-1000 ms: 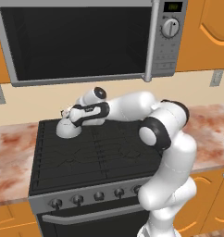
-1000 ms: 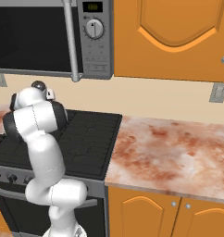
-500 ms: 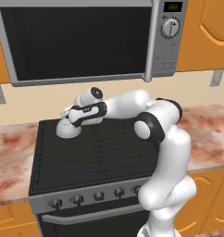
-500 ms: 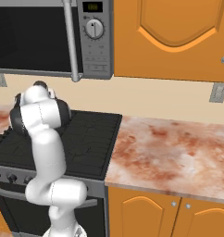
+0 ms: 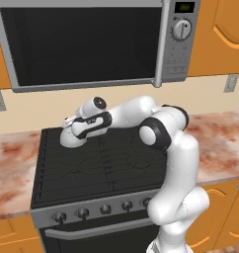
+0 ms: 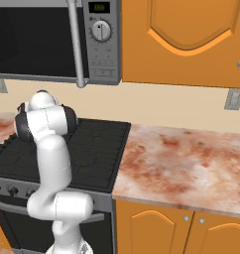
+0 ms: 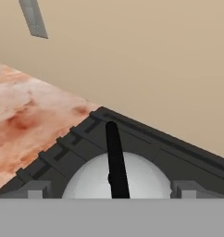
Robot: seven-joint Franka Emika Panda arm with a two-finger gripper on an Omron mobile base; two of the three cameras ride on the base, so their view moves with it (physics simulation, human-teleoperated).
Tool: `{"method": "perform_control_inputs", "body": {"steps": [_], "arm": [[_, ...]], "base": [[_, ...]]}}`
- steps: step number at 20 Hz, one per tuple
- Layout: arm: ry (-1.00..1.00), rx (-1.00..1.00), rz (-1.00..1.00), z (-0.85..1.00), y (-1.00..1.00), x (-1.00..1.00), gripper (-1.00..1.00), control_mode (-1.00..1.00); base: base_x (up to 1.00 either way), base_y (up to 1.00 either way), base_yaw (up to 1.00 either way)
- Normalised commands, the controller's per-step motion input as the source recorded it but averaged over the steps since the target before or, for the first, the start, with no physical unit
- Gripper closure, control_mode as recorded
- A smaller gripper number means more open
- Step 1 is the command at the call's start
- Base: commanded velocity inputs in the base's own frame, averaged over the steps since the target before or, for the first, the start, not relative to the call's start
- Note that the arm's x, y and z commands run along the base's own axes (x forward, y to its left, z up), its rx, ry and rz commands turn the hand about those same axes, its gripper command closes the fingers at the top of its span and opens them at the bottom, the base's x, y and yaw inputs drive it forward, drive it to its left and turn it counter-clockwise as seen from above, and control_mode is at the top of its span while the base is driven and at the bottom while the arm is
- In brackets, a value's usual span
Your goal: The kettle is done boiling. Turn off the stove, then wait for 300 timesteps before moving the kettle to the dining table.
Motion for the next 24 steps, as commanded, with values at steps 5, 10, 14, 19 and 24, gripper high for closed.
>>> {"method": "perform_control_inputs", "body": {"steps": [5, 10, 14, 19, 24], "arm": [[0.00, 0.00, 0.01, -0.13, 0.00, 0.02, -1.00, -1.00], [0.00, 0.00, 0.02, -0.15, 0.00, 0.00, -1.00, -1.00], [0.00, 0.00, 0.02, -0.14, 0.00, 0.00, 1.00, -1.00], [0.00, 0.00, 0.02, -0.10, 0.00, 0.01, 1.00, -1.00], [0.00, 0.00, 0.01, -0.04, 0.01, 0.00, 1.00, -1.00]], "base": [[0.00, 0.00, 0.00], [0.00, 0.00, 0.00], [0.00, 0.00, 0.00], [0.00, 0.00, 0.00], [0.00, 0.00, 0.00]]}}
